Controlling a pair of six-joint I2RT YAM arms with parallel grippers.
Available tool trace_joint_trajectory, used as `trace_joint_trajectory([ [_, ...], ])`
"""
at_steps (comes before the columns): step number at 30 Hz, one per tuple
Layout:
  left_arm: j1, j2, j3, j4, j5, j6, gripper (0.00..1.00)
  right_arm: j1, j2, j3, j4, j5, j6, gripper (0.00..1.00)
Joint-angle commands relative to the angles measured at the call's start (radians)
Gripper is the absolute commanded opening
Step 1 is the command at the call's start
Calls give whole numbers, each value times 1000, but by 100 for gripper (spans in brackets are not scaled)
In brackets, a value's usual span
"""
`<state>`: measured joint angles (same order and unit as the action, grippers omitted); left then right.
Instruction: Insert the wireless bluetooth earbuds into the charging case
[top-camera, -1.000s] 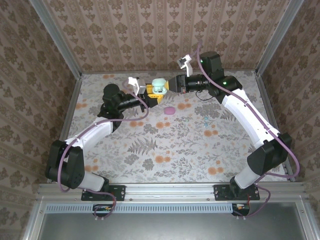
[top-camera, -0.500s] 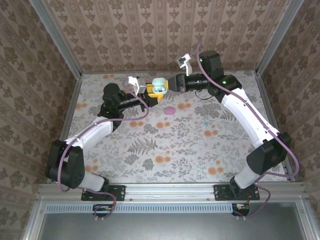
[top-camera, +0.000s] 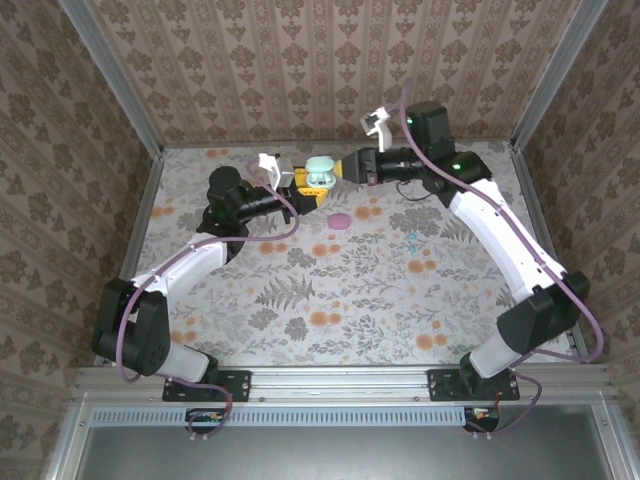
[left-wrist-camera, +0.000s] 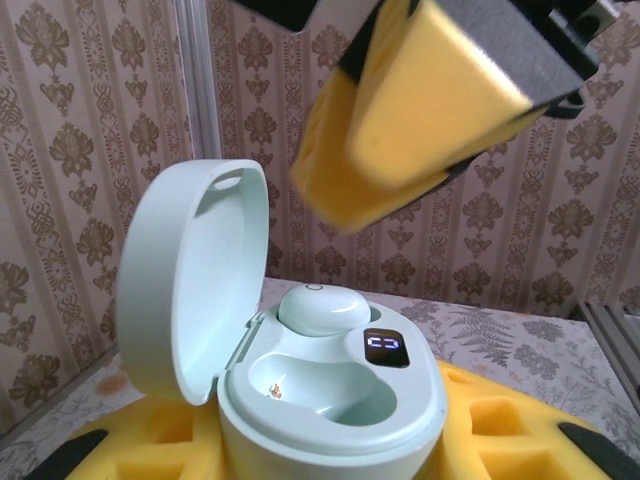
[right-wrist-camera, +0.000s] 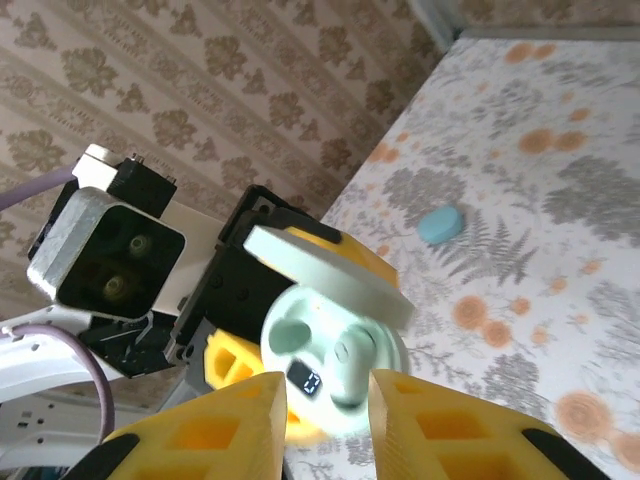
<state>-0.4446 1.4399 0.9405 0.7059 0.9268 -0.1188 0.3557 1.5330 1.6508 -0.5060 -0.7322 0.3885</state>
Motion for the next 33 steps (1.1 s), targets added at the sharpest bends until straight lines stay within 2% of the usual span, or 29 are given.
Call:
trace_joint_trajectory([
  [1,0,-21,3,2,-17,30,23,-89,-91,-76,-55,175,-22,31],
  [5,0,-31,-13,9,-27,28,23,-174,-11,-111,-252,349,-67,31],
  [11,2,-51,-24,-2,-34,38,23,-164,262,-51,-455,369,-148,34],
  [20,6,-81,-38,-23,-48,53,23,-101,484,-50,-444,417,-156,35],
  [33,11,-78,-28,-25,-41,47,23,-98,570,-77,-364,397,-154,29],
])
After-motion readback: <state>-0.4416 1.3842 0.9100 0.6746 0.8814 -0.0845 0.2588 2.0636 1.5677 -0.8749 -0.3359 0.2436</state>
